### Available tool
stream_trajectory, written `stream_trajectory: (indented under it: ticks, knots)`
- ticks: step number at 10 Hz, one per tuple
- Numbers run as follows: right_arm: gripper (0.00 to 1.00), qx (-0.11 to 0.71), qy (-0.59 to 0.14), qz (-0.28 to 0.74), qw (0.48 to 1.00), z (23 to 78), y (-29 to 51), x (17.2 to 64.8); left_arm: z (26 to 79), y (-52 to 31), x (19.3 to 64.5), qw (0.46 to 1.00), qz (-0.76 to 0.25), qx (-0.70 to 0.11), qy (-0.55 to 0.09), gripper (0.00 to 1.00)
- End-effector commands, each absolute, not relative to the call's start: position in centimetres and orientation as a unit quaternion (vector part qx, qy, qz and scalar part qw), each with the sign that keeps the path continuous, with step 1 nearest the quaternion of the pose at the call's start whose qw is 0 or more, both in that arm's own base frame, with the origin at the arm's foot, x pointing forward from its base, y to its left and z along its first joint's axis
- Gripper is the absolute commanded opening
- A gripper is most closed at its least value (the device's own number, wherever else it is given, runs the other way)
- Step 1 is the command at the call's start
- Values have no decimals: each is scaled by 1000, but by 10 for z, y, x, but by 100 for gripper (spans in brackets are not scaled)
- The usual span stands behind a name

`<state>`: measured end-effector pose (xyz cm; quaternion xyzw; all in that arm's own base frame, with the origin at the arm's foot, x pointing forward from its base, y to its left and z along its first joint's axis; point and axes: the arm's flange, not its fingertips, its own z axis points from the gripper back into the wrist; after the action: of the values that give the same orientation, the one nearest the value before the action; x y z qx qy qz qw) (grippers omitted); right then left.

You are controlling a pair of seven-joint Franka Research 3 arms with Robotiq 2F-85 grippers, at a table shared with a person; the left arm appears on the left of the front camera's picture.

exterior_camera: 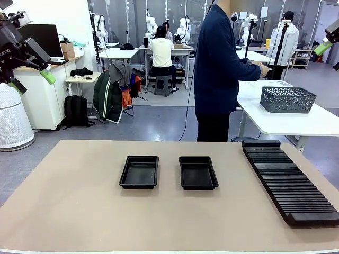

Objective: Inspect and transfer BCBs to ESD trays.
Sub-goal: Pick up the Blank PCB from the PCB Rack and place it in the left ESD tray.

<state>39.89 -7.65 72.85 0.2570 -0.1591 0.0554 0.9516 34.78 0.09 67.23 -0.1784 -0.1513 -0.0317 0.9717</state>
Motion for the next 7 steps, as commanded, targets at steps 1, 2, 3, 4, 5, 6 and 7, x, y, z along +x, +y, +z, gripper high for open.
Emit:
stream_trajectory:
  ticks: [1, 2, 3, 4, 5, 6, 7]
  knots:
    - [100, 257, -158, 57, 952, 727, -76, 396, 673, 0, 348, 972, -32, -178, -152, 100]
    - [100, 257, -158, 57, 952, 727, -76, 396, 673, 0, 348, 972, -32, -178, -152, 100]
    - [100, 257, -158, 57, 952, 727, -76, 396, 673, 0, 348, 972, -32, -178, -152, 100]
    - [100, 257, -158, 57, 952, 727, -76, 396, 673, 0, 348, 972, -32, -178, -152, 100]
    - [100, 257, -158, 57, 952, 727, -76, 396, 673, 0, 348, 972, -32, -178, -152, 100]
    - [100, 257, -158, 57, 952, 727, -76, 396, 673, 0, 348, 972, -32, -178, -152, 100]
    - [100, 257, -158, 57, 952, 727, -76, 396, 673, 0, 348, 972, -32, -178, -152, 100]
